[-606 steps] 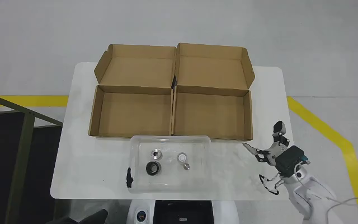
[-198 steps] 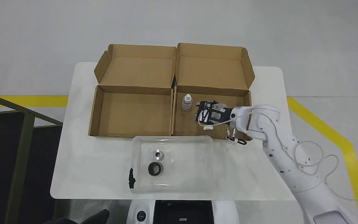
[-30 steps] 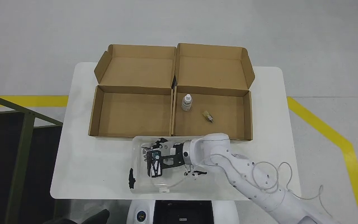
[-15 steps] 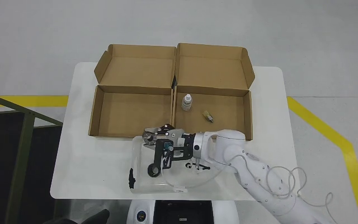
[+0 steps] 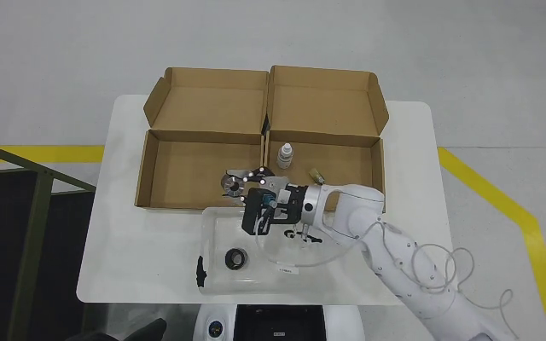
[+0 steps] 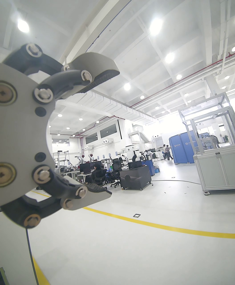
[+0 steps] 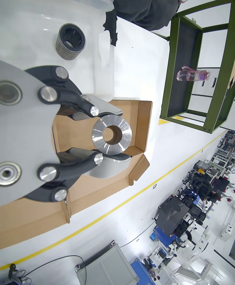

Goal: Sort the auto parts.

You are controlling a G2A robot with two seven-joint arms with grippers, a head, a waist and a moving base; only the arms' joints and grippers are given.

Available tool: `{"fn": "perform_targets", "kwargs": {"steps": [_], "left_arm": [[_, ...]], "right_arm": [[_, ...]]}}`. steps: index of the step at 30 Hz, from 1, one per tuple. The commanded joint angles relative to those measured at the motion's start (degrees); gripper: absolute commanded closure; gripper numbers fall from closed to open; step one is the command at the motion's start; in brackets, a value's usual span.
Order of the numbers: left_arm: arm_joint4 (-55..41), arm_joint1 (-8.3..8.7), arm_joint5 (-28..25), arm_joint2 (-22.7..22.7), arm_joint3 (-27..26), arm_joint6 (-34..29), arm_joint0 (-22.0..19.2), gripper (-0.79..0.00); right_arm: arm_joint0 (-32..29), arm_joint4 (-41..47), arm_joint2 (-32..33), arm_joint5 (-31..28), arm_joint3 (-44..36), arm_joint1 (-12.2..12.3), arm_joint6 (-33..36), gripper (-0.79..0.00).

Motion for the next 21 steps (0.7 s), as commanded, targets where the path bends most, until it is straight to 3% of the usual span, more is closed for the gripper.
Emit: {"fn": "perform_targets", "kwargs": {"steps": [1,21], "left_arm": [[0.0,0.0,0.0,0.0,0.0,0.0,0.0,-0.785],[0.0,0.0,0.0,0.0,0.0,0.0,0.0,-0.785]], "right_arm": [[0.95,0.04,-0.33,0.43,0.87,-0.26,0.07,0.0],[13.55,4.37,-6.15,3.1,18.43,-4.67,5.08,0.0]]}}
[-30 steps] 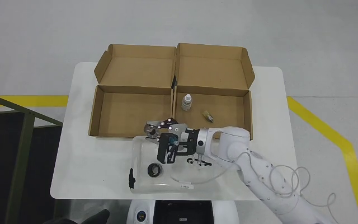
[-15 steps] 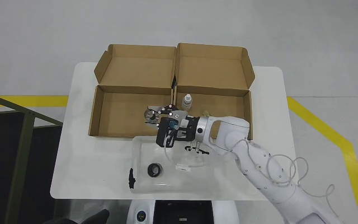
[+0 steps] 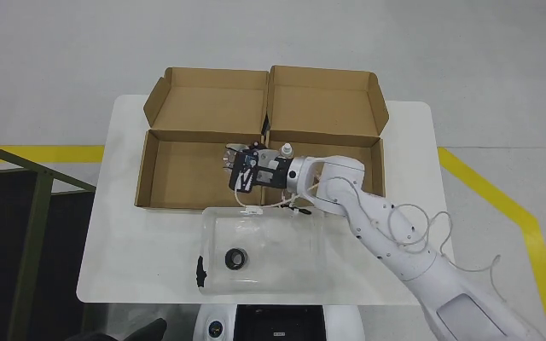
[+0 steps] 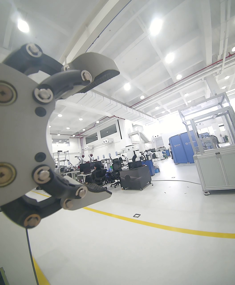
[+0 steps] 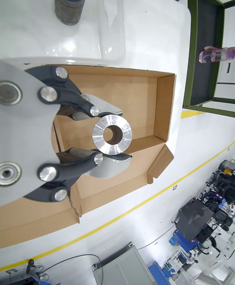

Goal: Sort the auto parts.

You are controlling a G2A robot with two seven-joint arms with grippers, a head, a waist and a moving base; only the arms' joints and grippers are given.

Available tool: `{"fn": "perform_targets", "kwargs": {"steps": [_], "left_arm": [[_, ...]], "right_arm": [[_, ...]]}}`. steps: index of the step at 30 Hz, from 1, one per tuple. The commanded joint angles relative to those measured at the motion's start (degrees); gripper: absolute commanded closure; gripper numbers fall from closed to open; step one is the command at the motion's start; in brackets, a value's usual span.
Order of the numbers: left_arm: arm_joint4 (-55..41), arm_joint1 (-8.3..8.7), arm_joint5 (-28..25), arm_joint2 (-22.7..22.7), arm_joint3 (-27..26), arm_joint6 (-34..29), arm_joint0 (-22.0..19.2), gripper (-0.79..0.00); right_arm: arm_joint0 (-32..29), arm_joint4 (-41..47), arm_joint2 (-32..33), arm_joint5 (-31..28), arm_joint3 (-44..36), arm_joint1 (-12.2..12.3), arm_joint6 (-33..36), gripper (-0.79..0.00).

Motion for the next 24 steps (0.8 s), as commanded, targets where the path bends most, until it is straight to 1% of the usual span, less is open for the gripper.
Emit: {"fn": "perform_targets", "kwargs": {"steps": [1,11,24], "left_arm": [[0.0,0.0,0.0,0.0,0.0,0.0,0.0,-0.785],[0.0,0.0,0.0,0.0,0.0,0.0,0.0,-0.785],[0.0,0.0,0.0,0.0,0.0,0.0,0.0,-0.785]], "right_arm": [[1.29,1.03,-0.46,0.08,2.07,-0.51,0.88,0.0],[7.36,5.88,-3.44,1.07,11.72,-3.52,6.01,0.0],[12.69,8.17,-8.49,-1.39,20.53,-7.27,12.05,0.0]]}}
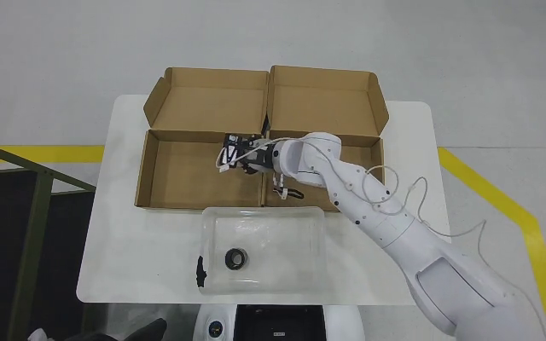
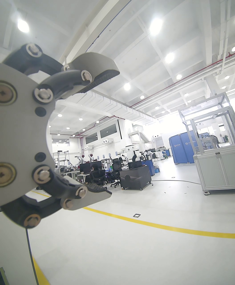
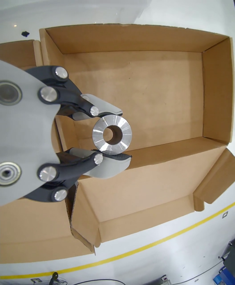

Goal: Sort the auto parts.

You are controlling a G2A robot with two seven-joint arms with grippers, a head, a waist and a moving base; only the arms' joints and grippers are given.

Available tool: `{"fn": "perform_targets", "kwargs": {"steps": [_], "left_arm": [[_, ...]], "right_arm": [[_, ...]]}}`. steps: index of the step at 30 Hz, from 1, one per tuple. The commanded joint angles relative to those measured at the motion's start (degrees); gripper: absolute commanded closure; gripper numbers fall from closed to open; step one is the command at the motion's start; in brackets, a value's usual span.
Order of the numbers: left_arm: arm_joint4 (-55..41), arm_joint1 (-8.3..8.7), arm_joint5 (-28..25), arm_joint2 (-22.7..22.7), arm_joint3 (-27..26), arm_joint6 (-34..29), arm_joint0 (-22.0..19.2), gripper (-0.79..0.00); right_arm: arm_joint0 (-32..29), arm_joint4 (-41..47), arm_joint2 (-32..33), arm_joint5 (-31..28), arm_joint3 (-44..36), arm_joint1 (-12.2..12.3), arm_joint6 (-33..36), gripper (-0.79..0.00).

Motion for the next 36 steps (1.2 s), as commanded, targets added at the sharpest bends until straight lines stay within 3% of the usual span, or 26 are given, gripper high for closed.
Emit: {"fn": "perform_targets", "kwargs": {"steps": [1,10,13,16,26,36], "left_arm": [[0.0,0.0,0.0,0.0,0.0,0.0,0.0,-0.785],[0.0,0.0,0.0,0.0,0.0,0.0,0.0,-0.785],[0.0,0.0,0.0,0.0,0.0,0.0,0.0,-0.785],[0.0,0.0,0.0,0.0,0.0,0.0,0.0,-0.785],[0.0,0.0,0.0,0.0,0.0,0.0,0.0,-0.785],[0.0,0.0,0.0,0.0,0.0,0.0,0.0,-0.785]], "right_arm": [[0.63,0.21,-0.76,-0.19,1.41,-0.6,0.52,0.0],[2.8,-1.15,-3.64,0.48,6.05,-3.1,2.43,0.0],[3.26,-1.42,-4.1,0.4,7.24,-3.74,2.58,-0.062],[3.64,-1.82,-4.35,0.54,8.06,-4.28,2.77,-0.172],[4.14,-4.05,-4.97,0.06,9.77,-5.55,3.45,-0.185],[3.98,-5.57,-5.17,-0.83,12.06,-6.57,2.5,-0.249]]}}
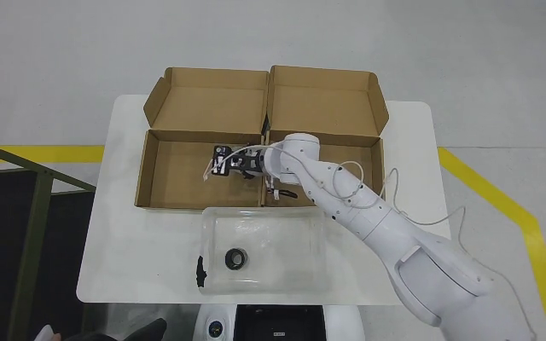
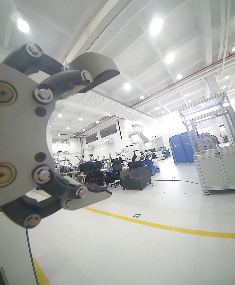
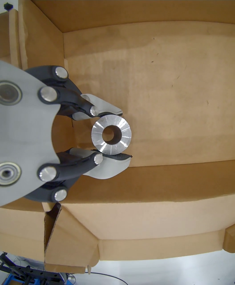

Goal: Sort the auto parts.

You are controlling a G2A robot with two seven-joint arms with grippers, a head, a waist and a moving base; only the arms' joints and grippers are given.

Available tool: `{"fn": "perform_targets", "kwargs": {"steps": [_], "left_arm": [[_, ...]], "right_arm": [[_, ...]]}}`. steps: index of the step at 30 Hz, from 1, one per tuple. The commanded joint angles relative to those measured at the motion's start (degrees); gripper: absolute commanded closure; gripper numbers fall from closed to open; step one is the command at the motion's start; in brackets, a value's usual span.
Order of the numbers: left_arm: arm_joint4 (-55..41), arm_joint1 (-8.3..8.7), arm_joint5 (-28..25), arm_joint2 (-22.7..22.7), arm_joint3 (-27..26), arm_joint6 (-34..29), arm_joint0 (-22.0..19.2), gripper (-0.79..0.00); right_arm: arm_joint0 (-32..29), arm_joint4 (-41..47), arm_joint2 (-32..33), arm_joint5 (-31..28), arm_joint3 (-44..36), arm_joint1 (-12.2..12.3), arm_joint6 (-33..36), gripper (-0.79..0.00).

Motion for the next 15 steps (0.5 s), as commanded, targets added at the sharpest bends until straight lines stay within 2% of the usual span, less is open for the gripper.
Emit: {"fn": "perform_targets", "kwargs": {"steps": [1,8,15], "left_arm": [[0.0,0.0,0.0,0.0,0.0,0.0,0.0,-0.785],[0.0,0.0,0.0,0.0,0.0,0.0,0.0,-0.785],[0.0,0.0,0.0,0.0,0.0,0.0,0.0,-0.785]], "right_arm": [[0.05,-0.25,0.05,-0.13,0.43,-0.17,-0.18,-0.252],[0.15,-0.97,1.04,-0.47,0.33,-0.42,-1.04,-0.305],[-1.52,0.12,3.52,-2.65,-5.36,0.26,-3.3,-0.323]]}}
